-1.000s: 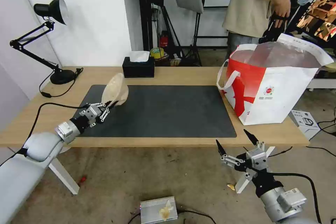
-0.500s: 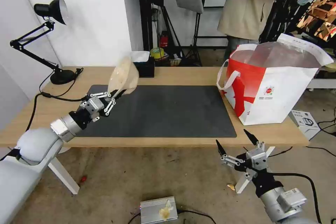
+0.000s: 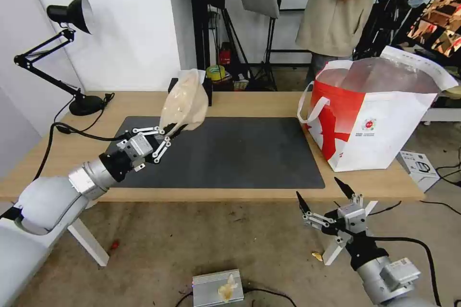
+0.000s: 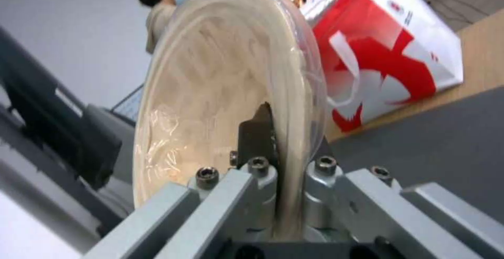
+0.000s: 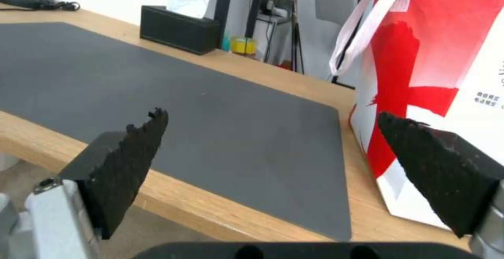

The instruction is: Pick up the trash from the table and place it into the takeout bag.

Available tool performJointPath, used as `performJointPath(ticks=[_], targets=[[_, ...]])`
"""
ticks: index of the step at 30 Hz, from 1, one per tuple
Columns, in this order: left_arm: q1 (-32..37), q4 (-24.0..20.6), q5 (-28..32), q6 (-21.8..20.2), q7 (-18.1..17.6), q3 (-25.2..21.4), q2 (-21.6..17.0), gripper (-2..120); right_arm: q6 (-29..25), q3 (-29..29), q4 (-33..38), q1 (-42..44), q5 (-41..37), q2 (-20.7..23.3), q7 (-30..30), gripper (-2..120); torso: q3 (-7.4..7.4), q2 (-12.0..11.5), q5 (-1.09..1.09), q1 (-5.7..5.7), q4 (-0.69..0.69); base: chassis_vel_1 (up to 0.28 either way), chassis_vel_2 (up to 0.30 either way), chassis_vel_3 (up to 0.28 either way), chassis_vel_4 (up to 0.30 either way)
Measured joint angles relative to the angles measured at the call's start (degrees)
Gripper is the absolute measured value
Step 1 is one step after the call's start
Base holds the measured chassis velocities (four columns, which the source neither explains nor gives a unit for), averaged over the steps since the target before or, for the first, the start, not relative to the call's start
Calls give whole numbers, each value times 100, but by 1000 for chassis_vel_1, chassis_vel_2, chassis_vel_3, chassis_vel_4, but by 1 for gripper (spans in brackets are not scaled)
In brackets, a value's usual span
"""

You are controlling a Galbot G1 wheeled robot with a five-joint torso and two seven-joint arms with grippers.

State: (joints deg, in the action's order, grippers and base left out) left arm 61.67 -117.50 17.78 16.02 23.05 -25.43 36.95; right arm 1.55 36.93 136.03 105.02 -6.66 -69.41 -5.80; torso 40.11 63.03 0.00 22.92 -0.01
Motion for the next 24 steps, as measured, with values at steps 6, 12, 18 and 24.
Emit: performJointPath(ticks=[6,12,18,24], targets=[[-482,-125,182,-157,-50,307,-128,1,0,0,0,0,0,0,0,100,0,0,1,0,1,0,0,0,0],[-1657,232,309,-203,-70,1257,-62,1,0,0,0,0,0,0,0,100,0,0,0,0,1,0,0,0,0],[-2614,637,286,-204,-72,2098,235,1,0,0,0,0,0,0,0,100,0,0,1,0,0,0,0,0,0],[-3650,1188,164,-191,-69,2968,652,1,0,0,0,0,0,0,1,100,1,0,1,1,0,0,0,0,0]])
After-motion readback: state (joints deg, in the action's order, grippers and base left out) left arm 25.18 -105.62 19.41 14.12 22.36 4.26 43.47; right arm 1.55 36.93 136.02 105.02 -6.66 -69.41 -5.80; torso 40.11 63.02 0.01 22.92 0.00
